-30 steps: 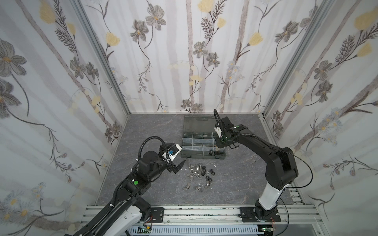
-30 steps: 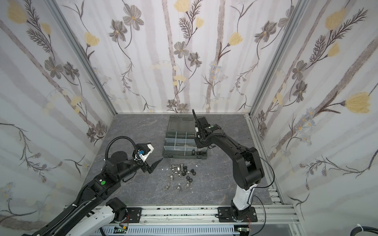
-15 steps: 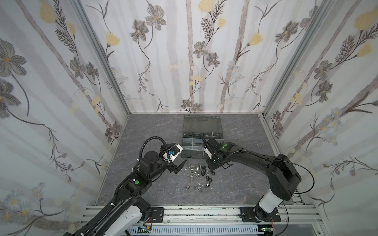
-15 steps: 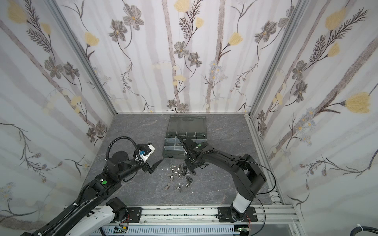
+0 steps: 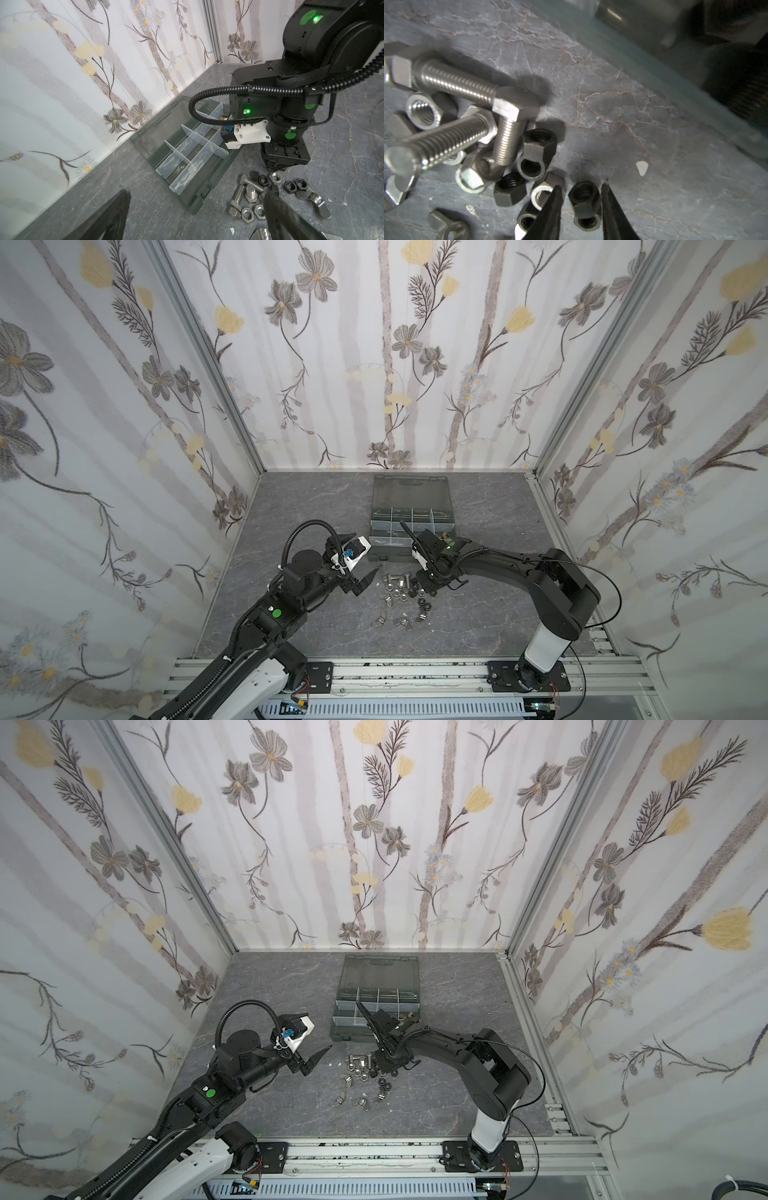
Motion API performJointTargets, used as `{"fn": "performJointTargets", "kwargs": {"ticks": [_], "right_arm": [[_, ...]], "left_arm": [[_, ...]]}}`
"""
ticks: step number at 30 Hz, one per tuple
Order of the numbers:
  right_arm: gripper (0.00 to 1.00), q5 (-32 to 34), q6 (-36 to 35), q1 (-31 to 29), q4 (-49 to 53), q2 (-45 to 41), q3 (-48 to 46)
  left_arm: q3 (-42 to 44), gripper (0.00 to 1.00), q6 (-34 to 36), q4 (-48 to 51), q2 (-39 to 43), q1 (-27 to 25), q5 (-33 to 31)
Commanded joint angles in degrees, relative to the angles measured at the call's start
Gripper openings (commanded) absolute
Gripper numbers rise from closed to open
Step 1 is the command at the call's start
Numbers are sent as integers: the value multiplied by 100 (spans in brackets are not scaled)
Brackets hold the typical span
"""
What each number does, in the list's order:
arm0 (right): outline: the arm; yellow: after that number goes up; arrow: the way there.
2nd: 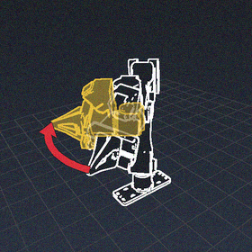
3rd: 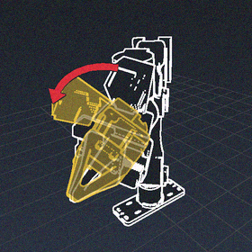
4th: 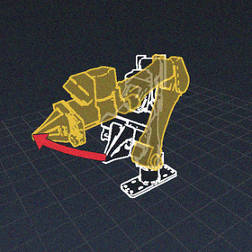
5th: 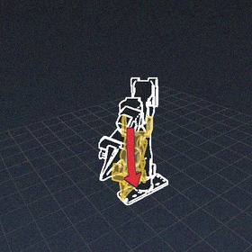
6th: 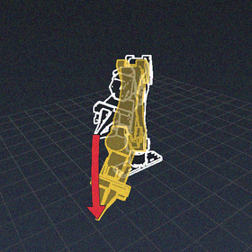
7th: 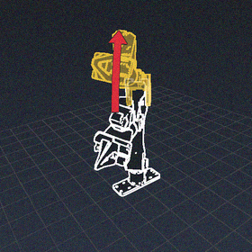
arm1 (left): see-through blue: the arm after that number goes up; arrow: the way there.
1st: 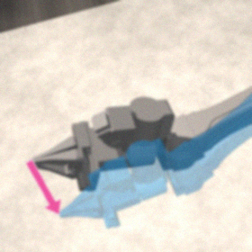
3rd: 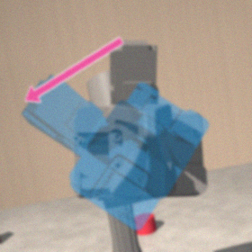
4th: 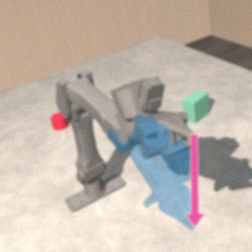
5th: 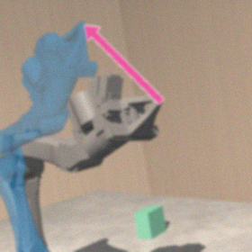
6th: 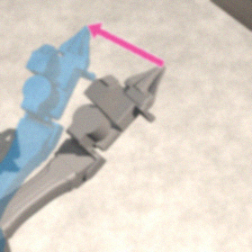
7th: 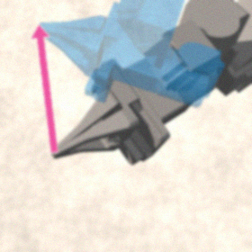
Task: Sort the screws and nuts into containers
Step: 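Move the right gripper to the pile and grasp a black hex nut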
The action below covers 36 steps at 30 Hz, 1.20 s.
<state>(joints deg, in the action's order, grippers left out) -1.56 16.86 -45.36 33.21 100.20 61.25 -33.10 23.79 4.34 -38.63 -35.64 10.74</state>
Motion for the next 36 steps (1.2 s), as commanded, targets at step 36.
{"fn": "performJointTargets", "kwargs": {"ticks": [36], "right_arm": [[28, -336, 472, 55, 122, -298, -474]], "left_arm": [[58, 100, 20, -198, 22, -53, -37]]}}
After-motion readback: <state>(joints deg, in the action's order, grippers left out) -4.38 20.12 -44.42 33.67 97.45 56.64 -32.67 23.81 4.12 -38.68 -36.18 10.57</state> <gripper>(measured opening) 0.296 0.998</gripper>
